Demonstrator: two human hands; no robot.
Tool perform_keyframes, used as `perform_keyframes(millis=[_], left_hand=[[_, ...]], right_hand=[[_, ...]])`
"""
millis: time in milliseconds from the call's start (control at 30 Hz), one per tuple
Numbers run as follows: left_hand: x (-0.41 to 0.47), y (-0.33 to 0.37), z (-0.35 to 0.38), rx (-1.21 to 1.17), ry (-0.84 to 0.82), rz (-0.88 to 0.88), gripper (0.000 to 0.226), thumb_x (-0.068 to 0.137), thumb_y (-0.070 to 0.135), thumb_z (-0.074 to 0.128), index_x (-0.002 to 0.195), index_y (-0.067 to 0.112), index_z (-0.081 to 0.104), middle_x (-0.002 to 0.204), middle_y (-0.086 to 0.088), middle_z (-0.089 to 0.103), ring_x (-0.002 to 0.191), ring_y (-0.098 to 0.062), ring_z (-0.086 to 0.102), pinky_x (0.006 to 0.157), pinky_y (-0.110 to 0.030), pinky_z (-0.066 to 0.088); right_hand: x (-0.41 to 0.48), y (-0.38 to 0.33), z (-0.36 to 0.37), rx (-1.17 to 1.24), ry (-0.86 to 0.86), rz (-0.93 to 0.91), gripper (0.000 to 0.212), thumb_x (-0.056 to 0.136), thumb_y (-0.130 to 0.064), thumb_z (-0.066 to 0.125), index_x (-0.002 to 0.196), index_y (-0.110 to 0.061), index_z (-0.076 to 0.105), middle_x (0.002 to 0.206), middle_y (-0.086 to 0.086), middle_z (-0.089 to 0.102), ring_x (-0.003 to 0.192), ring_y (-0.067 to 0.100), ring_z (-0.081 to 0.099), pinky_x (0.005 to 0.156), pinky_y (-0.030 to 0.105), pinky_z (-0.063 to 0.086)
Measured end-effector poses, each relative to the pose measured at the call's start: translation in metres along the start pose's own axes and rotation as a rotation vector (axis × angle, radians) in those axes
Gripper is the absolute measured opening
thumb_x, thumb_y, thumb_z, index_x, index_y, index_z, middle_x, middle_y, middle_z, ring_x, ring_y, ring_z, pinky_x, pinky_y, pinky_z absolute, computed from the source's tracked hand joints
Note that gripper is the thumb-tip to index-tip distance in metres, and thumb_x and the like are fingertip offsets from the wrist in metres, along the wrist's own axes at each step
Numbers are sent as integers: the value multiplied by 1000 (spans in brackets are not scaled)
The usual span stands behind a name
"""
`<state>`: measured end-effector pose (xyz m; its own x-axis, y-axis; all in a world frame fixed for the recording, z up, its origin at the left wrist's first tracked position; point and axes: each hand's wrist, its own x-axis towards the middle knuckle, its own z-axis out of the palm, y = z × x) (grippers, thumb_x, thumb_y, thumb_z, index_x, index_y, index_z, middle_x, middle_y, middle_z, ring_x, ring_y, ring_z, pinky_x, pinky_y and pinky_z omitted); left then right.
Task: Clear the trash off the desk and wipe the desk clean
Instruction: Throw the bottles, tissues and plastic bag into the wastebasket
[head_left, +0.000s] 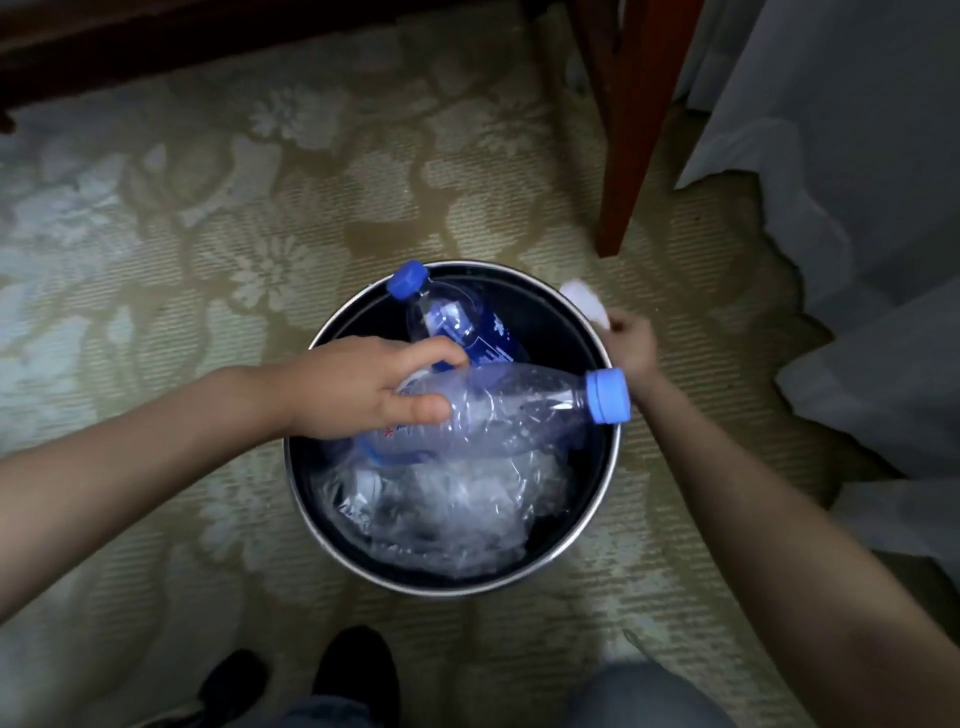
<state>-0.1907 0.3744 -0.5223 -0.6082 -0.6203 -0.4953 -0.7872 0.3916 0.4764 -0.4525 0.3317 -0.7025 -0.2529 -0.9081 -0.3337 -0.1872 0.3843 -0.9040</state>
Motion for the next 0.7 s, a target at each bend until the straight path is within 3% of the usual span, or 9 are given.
perform_keyframes(millis=[67,167,233,300,400,467,533,600,700], left_hand=[[0,-1,1,15,4,1,83,52,97,11,115,48,31,71,7,49,69,2,50,64,-13,33],[0,0,2,62,-24,-40,93,50,98,11,123,44,31,93,7,52,76,-9,50,72,-28,34],[-3,3,0,67,-67,-73,84,61,89,24,129,40,31,109,6,49,79,-5,48,75,-26,30],[-9,5,-6,0,-120,-81,65,77,73,42,130,38,32,123,7,44,91,-3,48,82,-24,31],[-20,5,-15,-26,-138,-90,69,65,69,52,122,33,37,125,6,47,107,-14,49,94,-31,37],[-25,3,-15,-8,-104,-107,66,70,59,60,122,27,38,118,3,52,104,-19,51,90,-32,40],[-29,1,-10,7,-66,-136,61,80,47,64,126,25,31,111,-2,54,98,-22,54,82,-32,41],[-31,0,-6,5,-42,-168,63,82,43,63,126,25,23,106,-10,55,93,-27,55,79,-36,41],[-32,-2,-7,-116,-6,-172,60,84,34,63,127,22,22,123,0,43,109,-18,47,85,-28,36]], right_hand=[[-22,-54,-18,131,94,-127,10,86,-1,57,90,-3,66,74,-2,61,57,-12,52,59,8,40],[-59,-137,-40,275,9,-392,28,86,-6,55,112,-18,59,107,4,66,92,3,61,79,16,46],[-91,-176,-43,270,-103,-606,42,85,-5,55,126,-14,51,123,12,60,110,21,59,90,34,49],[-118,-198,-40,173,-160,-766,46,81,-1,54,127,-10,48,122,11,58,109,25,58,92,42,48],[-147,-201,-28,-299,-129,-941,32,80,-4,55,111,-9,54,103,-5,56,91,14,56,79,27,44],[-147,-187,-20,-698,-229,-885,21,86,-16,53,105,-12,60,97,2,63,90,24,60,74,32,45],[-144,-173,-14,-1016,-403,-659,26,96,-27,43,102,-10,63,103,15,66,98,32,59,80,36,45],[-143,-168,-12,-1083,-546,-434,41,101,-32,32,95,-6,64,105,21,62,108,31,51,88,32,36],[-140,-172,-9,-1132,-559,-412,38,99,-33,32,83,-15,62,105,16,59,112,29,43,99,34,30]])
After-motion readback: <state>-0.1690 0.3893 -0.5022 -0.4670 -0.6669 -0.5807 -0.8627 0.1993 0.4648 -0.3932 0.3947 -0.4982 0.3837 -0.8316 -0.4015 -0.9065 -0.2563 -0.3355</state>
